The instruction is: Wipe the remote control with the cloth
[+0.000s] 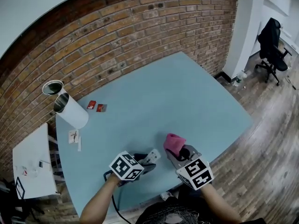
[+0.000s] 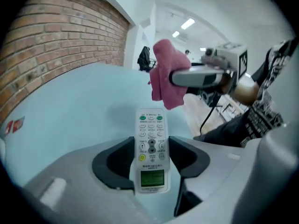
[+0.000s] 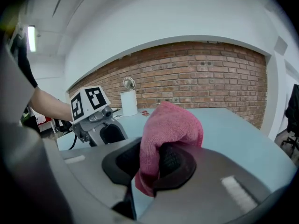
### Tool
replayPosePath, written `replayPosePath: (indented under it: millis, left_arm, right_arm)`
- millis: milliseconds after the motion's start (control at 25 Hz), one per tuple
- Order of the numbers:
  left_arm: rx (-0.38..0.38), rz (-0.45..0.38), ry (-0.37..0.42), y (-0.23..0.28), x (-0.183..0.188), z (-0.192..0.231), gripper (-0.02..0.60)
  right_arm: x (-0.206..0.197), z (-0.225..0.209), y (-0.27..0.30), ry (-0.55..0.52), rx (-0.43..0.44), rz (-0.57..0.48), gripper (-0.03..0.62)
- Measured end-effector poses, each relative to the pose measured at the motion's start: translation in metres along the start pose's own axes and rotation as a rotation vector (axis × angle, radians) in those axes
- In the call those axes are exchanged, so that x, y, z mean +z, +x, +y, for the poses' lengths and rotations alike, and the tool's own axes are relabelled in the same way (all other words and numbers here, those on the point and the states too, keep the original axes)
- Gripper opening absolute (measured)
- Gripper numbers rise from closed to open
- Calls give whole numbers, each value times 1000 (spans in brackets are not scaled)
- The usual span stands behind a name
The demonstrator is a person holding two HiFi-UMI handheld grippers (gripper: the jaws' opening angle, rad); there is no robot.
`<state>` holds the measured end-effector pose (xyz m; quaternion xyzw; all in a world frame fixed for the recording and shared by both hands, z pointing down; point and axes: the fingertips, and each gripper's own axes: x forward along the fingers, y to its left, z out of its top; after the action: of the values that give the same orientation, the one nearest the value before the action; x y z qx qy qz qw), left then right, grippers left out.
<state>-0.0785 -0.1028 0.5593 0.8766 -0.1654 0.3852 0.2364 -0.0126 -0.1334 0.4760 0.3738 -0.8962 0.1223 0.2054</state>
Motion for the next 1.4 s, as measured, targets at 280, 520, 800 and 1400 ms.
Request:
replayPosePath:
  millis: [280, 520, 800, 1400]
  left_arm:
    - [-450, -530, -380, -57, 68, -35, 235]
    - [-784, -785, -519, -97, 93, -52, 235]
    - [-920, -897, -566, -112, 105, -56, 235]
    - [-918, -1045, -729, -113, 123, -27, 235]
  right_arm:
    - [61, 0, -15, -157, -20, -119, 60]
    - [118, 34, -27, -341, 53, -265, 60]
    - [127, 54, -20, -438, 84, -272, 60]
    - [118, 51, -27, -432, 127, -283, 60]
